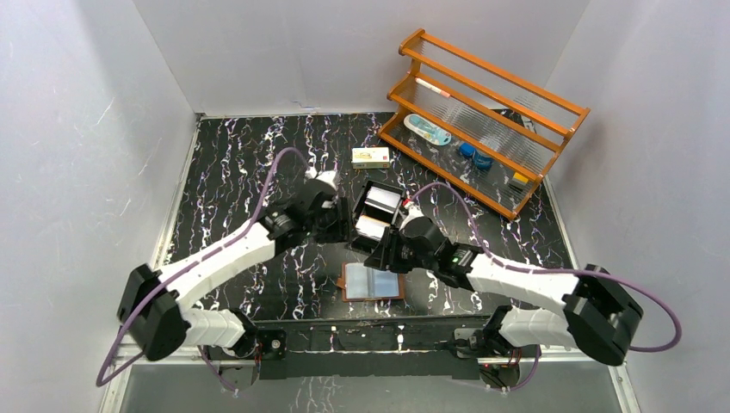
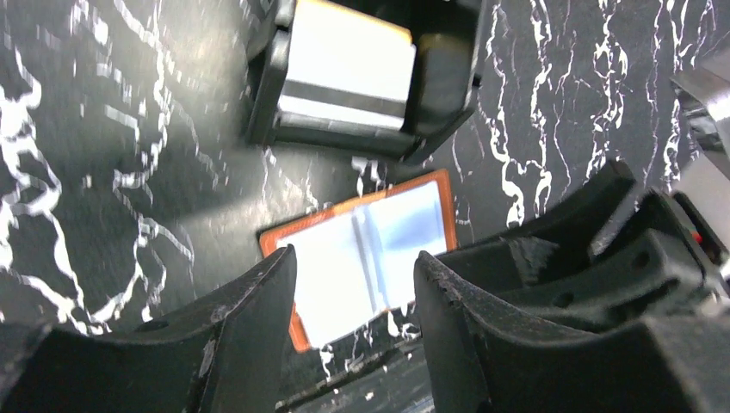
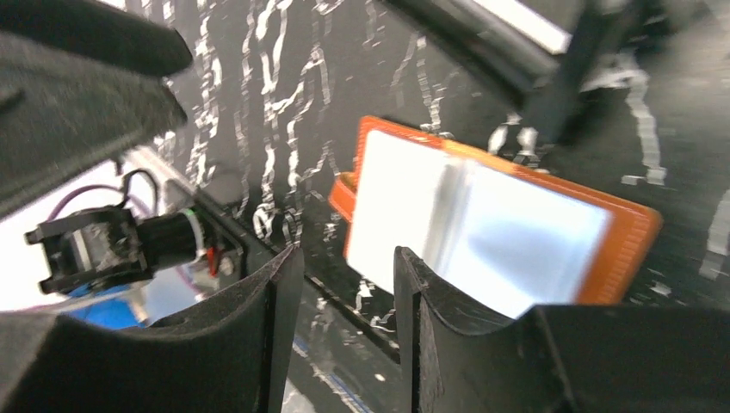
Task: Put the credit cards into the card holder
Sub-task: Pick up the credit card from the storage box.
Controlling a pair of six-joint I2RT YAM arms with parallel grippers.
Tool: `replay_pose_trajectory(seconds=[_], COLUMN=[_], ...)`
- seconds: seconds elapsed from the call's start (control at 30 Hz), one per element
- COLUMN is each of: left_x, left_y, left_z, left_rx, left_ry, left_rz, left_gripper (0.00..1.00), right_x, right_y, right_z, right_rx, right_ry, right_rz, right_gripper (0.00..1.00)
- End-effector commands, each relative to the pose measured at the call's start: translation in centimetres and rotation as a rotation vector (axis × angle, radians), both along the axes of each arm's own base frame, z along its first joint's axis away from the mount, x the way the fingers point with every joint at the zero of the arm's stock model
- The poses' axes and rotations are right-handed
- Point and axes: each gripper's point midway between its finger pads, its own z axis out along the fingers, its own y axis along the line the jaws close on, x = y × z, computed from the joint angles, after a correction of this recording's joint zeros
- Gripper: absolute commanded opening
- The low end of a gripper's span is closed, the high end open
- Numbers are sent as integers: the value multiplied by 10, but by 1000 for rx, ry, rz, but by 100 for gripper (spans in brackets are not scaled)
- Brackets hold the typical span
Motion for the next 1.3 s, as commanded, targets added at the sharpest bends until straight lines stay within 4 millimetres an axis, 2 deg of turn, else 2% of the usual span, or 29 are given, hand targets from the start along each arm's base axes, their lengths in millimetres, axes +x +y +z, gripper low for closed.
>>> replay_pose_trajectory(seconds=[0.0,0.1,0.2,0.3,0.37,0.4,0.43,0.47,0.5,0.53,0.57,0.6,0.67,0.77,0.83,0.9,1.07,1.1,1.27], left_x=[30,52,70,95,109,116,113,107,103,109,115,119,121,117,117,116,113,112,107], left_y=[-18,-34,-48,-46,-39,-30,-44,-66,-78,-69,-47,-28,-5,4,9,8,3,2,1], left_z=[19,21,18,18,17,25,31,47,49,48,38,28,24,21,6,-2,-21,-25,-39], left_rx=[122,191,244,324,355,308,154,-65,-176,-108,-22,-31,-108,-208,-198,-221,-248,-249,-263], left_ry=[-109,-147,-175,-162,-154,-108,-73,-63,-53,-74,-40,19,32,16,61,91,150,165,212], left_rz=[-195,-291,-391,-299,-165,51,130,161,163,173,192,173,145,72,43,21,-20,-22,-15], left_gripper=[51,50,50,48,53,60,59,57,56,59,62,61,57,55,53,53,52,52,48], right_x=[25,33,34,34,32,31,30,30,32,35,41,54,81,126,150,167,179,182,200], right_y=[-42,-66,-78,-91,-97,-102,-106,-108,-107,-100,-96,-92,-81,-47,-32,-27,-7,-6,-5], right_z=[20,33,46,51,53,55,55,57,59,64,70,83,90,100,87,82,50,41,24], right_rx=[-178,-240,-247,-251,-229,-214,-209,-199,-199,-223,-293,-392,-555,-782,-851,-873,-905,-924,-957], right_ry=[-151,-209,-255,-263,-254,-244,-233,-226,-245,-310,-383,-506,-675,-971,-1021,-1056,-1114,-1114,-1111], right_rz=[-135,-215,-237,-290,-323,-352,-376,-397,-387,-317,-240,-146,-25,254,364,406,581,599,607], right_gripper=[52,52,53,52,52,52,51,51,52,53,55,56,58,62,63,63,63,63,62])
